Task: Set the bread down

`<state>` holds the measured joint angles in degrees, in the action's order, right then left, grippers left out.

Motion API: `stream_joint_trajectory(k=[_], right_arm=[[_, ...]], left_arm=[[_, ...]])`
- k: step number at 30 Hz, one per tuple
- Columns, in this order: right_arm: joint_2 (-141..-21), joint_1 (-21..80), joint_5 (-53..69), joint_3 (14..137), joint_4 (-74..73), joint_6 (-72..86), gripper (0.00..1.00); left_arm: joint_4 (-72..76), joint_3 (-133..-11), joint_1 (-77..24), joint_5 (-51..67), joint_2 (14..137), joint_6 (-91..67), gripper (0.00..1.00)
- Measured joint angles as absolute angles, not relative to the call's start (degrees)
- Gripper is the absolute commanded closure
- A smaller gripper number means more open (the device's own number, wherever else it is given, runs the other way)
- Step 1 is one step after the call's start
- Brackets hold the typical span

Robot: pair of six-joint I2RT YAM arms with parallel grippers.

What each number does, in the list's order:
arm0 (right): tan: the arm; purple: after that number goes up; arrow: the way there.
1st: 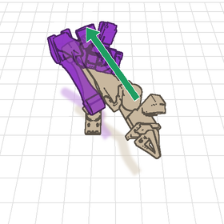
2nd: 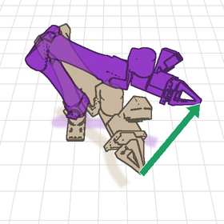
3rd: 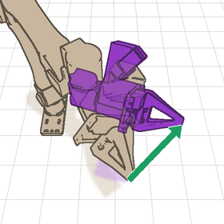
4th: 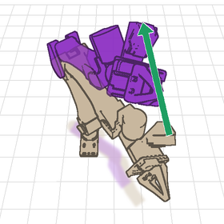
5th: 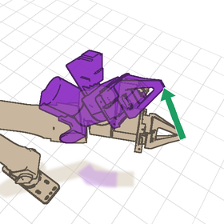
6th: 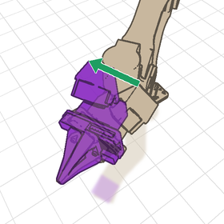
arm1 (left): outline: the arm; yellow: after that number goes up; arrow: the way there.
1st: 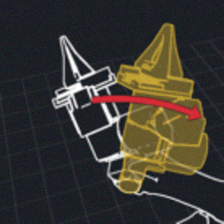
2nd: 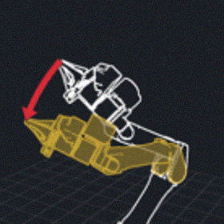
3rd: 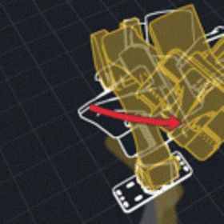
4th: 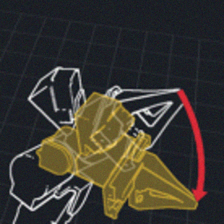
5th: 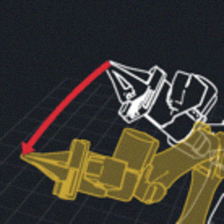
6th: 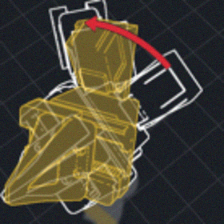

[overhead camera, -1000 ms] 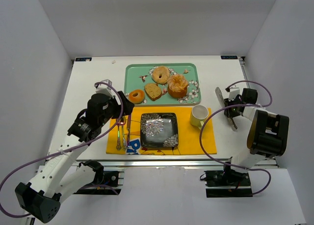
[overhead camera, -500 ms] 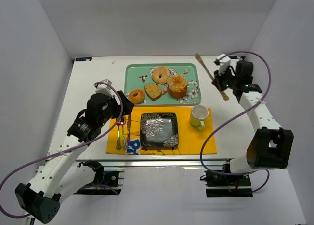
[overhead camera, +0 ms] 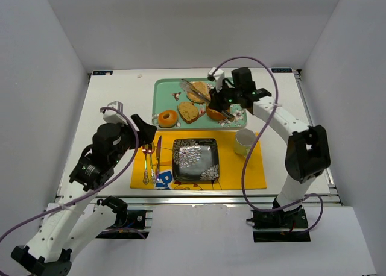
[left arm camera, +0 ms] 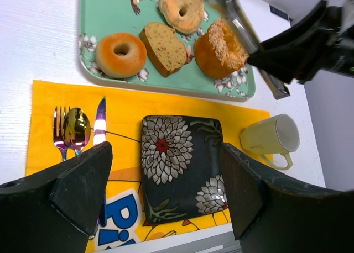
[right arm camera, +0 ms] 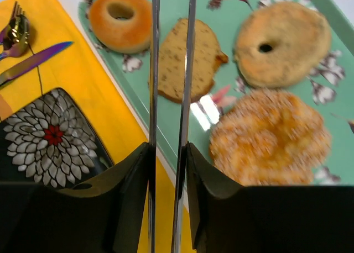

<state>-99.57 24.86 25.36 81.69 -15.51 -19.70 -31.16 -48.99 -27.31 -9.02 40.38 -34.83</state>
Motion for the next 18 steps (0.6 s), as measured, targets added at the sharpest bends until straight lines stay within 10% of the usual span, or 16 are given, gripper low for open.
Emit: stream_joint_trajectory(k=[18], right_arm=[[-106.87,37.21,24.21,88.73,-18.61,-24.18,0.51]], left_arm=[[-36.67,-49.47,-27.31,-13.10,34.70,-38.85,0.11]])
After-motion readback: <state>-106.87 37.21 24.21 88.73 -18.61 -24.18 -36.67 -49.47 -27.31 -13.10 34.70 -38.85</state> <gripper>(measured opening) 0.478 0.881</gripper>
